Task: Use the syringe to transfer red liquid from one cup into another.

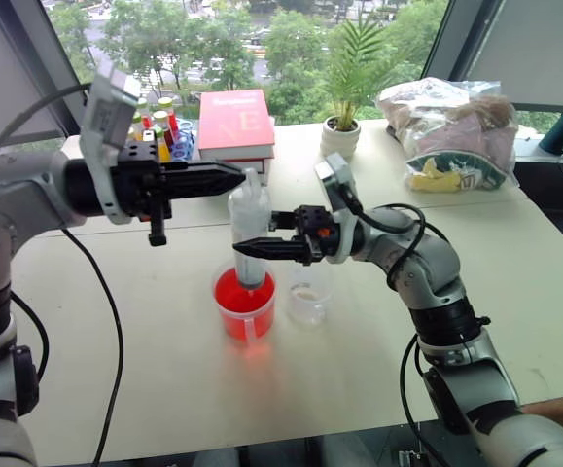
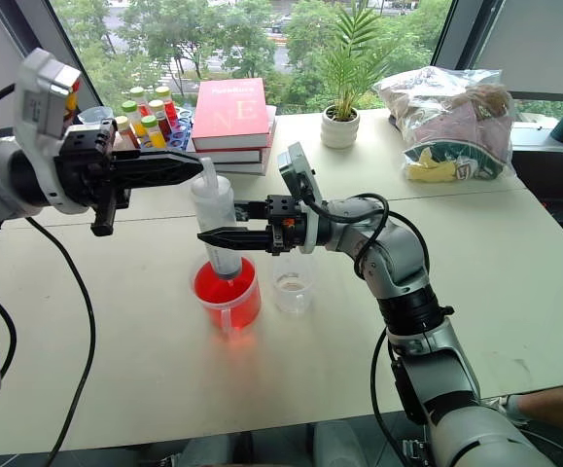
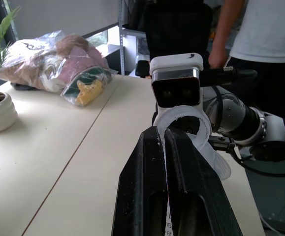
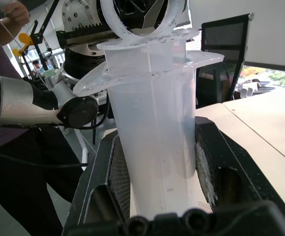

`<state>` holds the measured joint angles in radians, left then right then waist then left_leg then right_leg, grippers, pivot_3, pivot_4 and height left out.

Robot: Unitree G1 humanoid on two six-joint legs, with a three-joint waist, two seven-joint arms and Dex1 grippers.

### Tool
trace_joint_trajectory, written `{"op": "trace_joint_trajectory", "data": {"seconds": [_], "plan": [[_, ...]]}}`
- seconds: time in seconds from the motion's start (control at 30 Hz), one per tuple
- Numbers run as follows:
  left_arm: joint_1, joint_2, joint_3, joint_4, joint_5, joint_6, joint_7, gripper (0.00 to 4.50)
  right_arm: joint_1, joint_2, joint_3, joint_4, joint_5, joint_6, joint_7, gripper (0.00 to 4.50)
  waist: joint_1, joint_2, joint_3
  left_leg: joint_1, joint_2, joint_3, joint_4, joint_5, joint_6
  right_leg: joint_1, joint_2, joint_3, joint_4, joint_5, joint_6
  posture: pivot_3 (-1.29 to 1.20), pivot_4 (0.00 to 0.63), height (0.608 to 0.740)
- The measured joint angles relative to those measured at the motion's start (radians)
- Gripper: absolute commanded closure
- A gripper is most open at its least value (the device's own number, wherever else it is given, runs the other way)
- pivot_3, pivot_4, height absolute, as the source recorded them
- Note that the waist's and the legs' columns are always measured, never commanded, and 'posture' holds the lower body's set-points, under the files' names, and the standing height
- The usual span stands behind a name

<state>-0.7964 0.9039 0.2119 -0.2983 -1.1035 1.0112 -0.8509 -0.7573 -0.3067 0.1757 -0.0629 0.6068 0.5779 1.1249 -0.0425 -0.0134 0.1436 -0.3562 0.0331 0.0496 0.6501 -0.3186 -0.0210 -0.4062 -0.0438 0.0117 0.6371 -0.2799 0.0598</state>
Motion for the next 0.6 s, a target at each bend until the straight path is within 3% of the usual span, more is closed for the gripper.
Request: {"op": "trace_joint_trajectory", "data": {"seconds": [0.6], "plan": [[-0.039,0.02,0.004,0.004,-0.024,0.007,0.024,4.46,0.016,-0.009,0.011,0.006,0.0,0.016,0.03,3.06,0.0,0.0,0.0,0.0,0.0,0.0,0.0,0.0,0.0,0.0,0.0,0.0,0.0,0.0,0.0,0.0,0.15,0.74]]}}
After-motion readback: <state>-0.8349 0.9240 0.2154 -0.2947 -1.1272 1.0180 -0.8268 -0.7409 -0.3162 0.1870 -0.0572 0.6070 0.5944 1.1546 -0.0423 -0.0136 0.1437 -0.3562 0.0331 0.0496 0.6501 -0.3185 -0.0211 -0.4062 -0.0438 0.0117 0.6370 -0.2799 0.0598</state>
